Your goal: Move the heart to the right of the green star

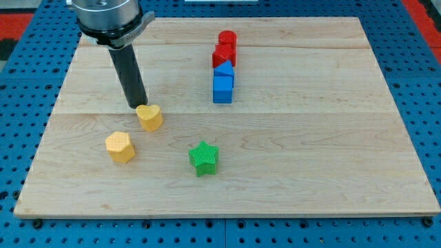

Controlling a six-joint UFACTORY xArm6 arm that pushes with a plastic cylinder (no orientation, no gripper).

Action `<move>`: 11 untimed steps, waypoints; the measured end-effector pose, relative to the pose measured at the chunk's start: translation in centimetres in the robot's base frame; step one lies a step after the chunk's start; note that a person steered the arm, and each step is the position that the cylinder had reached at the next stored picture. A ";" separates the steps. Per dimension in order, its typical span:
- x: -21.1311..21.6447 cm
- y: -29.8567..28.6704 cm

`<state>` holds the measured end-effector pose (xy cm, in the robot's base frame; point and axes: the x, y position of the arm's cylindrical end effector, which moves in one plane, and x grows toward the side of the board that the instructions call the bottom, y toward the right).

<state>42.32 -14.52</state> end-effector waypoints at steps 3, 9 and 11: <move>0.1 5.3; 5.1 20.0; 1.0 24.0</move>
<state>43.29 9.45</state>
